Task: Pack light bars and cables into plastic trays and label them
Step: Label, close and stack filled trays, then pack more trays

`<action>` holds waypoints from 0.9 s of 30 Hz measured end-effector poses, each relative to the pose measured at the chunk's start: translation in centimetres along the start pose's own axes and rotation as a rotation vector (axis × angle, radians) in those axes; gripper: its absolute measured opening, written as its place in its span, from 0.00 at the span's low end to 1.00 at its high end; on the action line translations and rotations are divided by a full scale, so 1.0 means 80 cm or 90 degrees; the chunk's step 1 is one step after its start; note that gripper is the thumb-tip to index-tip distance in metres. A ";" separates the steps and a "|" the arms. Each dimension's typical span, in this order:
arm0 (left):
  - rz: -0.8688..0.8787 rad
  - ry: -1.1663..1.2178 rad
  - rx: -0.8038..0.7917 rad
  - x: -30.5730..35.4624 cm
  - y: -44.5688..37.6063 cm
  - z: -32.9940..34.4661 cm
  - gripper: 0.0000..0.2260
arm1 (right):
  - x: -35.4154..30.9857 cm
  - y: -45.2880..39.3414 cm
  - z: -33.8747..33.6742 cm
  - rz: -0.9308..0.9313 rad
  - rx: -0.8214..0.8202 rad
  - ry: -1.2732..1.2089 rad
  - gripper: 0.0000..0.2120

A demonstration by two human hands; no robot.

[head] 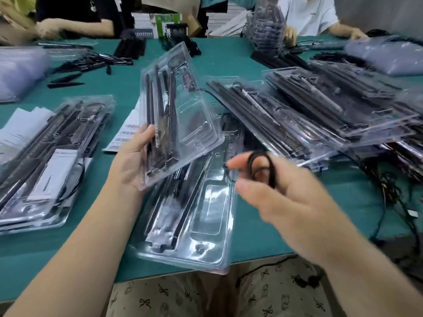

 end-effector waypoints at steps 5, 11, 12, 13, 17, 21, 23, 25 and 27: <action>-0.010 0.119 -0.006 -0.006 0.003 -0.001 0.10 | 0.049 0.004 0.057 0.006 -0.195 0.258 0.20; 0.011 0.117 -0.046 0.002 0.014 0.006 0.10 | 0.043 0.011 -0.057 -0.014 0.242 0.305 0.13; 0.011 0.114 -0.052 0.004 0.017 0.011 0.06 | 0.051 0.007 -0.077 0.050 0.273 0.415 0.15; 0.015 0.126 -0.057 0.004 0.017 0.014 0.06 | 0.062 0.002 -0.090 0.107 0.249 0.493 0.22; 0.014 0.310 -0.012 0.007 0.016 0.012 0.06 | 0.098 -0.011 -0.075 0.154 -0.098 0.483 0.37; 0.076 0.281 0.054 0.026 0.010 -0.005 0.14 | 0.105 -0.001 -0.087 0.118 0.083 0.011 0.21; 0.087 0.305 0.059 0.029 0.008 -0.013 0.13 | 0.103 0.004 -0.094 0.103 0.167 0.072 0.13; 0.088 0.306 0.055 0.031 0.009 -0.017 0.13 | 0.086 0.004 -0.084 0.077 0.180 0.354 0.08; 0.086 0.315 0.040 0.031 0.008 -0.017 0.15 | 0.077 0.001 -0.059 0.056 0.124 0.492 0.22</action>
Point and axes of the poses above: each hand's wrist, its own y-axis away from the middle knuckle, its own z-axis out of the palm, x = y × z, the point moved 6 cm from there along -y, towards the middle knuckle, and after that the axes turned 10 degrees about -x, right-handed, at the moved point
